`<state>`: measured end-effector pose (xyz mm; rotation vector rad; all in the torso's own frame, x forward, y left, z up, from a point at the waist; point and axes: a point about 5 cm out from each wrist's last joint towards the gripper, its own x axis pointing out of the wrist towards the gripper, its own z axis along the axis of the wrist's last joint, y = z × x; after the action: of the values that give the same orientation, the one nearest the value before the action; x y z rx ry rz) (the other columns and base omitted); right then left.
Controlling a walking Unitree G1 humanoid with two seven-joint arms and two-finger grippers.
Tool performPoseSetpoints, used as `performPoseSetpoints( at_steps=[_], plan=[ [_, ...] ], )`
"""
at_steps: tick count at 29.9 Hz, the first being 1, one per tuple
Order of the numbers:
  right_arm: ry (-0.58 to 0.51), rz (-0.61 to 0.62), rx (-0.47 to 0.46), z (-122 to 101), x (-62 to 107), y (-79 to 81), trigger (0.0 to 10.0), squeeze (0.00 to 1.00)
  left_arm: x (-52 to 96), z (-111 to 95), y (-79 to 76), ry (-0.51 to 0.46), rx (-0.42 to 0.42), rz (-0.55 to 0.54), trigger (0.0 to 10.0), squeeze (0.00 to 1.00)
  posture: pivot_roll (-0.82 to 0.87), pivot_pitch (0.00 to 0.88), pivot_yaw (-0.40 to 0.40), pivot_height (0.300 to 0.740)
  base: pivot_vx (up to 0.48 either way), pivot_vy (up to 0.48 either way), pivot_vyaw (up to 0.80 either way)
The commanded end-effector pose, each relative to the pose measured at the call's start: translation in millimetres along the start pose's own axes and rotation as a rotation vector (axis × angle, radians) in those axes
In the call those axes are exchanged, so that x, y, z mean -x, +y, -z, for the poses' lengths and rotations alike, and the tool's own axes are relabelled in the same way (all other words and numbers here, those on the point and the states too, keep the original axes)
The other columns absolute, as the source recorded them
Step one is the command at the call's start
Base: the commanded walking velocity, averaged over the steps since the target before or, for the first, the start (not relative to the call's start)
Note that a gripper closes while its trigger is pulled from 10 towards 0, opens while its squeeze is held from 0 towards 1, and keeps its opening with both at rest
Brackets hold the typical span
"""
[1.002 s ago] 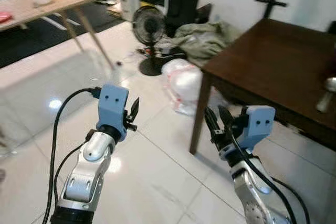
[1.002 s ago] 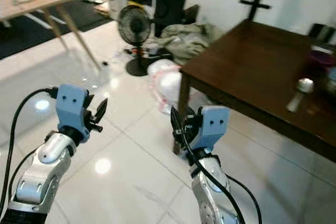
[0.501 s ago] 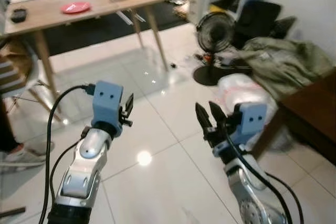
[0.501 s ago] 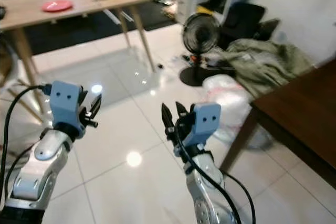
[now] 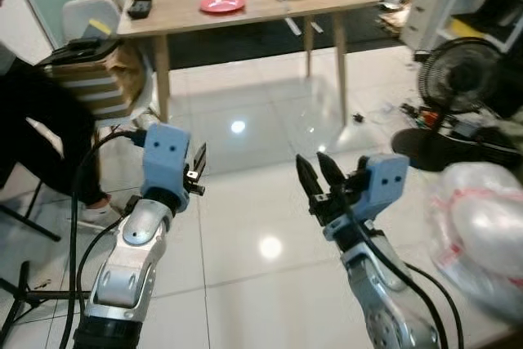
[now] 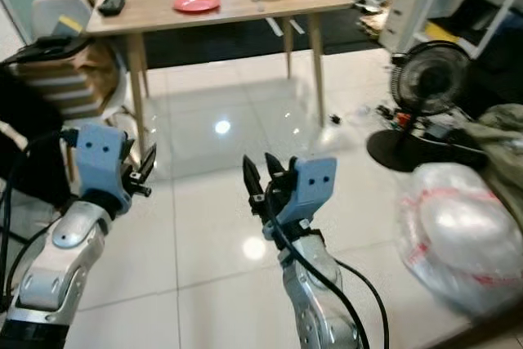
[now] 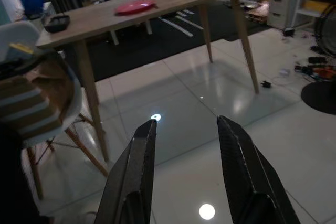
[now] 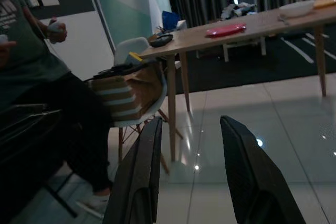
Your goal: Setting the table
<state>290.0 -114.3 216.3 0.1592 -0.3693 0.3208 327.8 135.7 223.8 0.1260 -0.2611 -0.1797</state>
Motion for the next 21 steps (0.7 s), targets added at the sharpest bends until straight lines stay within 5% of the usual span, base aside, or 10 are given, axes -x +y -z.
performPoseSetpoints(
  at_steps=[1,5,8,12,21],
  plan=[
    [0.044,0.065,0.081,8,4.0,-18.7,10.0,0.0,1.0,11,-2.9,0.042,0.004,0.01,10.0,0.0,0.09,0.111,0.123,0.74,0.472,0.0,0.0],
    [0.091,0.119,0.219,13,7.9,-39.0,10.0,0.0,0.5,18,-8.2,0.066,0.015,0.042,10.0,0.0,0.08,0.109,0.124,0.74,0.472,0.0,0.0],
    [0.219,0.287,0.417,28,20.9,-79.9,10.0,0.0,-0.5,28,-22.5,0.105,0.051,0.133,10.0,0.0,0.08,0.107,0.129,0.74,0.472,0.0,0.0],
    [0.291,0.405,0.514,35,36.4,-108.0,10.0,0.0,1.1,30,-34.5,0.115,0.061,0.218,10.0,0.0,0.07,0.105,0.136,0.74,0.472,0.0,0.0],
    [0.307,0.277,0.428,38,46.0,-108.4,10.0,0.0,0.5,32,-46.7,0.118,0.075,0.281,10.0,0.0,0.06,0.094,0.14,0.74,0.472,0.0,0.0]
  ],
)
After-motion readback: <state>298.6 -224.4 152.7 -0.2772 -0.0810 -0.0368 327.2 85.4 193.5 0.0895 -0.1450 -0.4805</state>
